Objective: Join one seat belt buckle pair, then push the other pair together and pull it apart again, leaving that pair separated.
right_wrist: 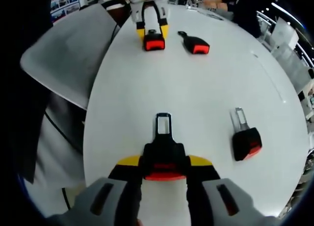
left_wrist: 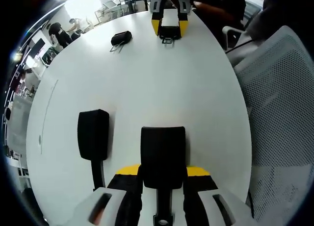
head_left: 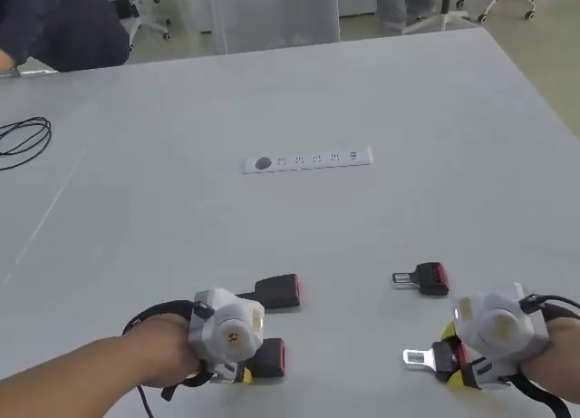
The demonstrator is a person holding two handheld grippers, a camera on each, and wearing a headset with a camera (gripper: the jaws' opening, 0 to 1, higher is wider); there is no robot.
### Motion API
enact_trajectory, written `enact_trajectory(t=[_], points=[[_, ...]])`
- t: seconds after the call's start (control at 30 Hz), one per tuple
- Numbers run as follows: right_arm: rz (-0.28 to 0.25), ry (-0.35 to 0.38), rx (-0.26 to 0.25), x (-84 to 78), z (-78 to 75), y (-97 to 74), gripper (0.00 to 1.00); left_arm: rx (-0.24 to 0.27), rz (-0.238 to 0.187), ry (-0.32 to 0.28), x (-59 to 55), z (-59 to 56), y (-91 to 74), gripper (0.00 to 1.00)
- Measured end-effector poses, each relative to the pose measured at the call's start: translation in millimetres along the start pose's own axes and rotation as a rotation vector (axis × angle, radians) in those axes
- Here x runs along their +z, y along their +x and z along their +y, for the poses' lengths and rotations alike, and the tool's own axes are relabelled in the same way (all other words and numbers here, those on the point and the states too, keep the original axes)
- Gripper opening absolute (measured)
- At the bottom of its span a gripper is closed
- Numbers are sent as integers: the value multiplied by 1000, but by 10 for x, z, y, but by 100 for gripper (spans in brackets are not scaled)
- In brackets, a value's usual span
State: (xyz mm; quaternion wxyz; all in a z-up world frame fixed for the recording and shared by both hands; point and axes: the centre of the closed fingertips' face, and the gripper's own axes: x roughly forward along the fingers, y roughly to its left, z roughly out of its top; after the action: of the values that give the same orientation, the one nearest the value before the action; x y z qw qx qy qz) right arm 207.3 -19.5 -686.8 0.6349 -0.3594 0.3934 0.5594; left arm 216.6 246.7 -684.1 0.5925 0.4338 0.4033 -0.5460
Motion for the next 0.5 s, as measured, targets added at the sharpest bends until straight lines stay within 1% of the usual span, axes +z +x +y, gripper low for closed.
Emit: enact_trajectory(t=[0.17,0.23,0.5], points=[[-14,4,-2,75,22,34,33,0,0,3,3,-11,0,32],[-23,-7,-2,131,48,61,33,-2,2,2,4,-12,1,32],[-51,-1,-4,312,80,138,33,-12,4,5,1,-28,8,32]])
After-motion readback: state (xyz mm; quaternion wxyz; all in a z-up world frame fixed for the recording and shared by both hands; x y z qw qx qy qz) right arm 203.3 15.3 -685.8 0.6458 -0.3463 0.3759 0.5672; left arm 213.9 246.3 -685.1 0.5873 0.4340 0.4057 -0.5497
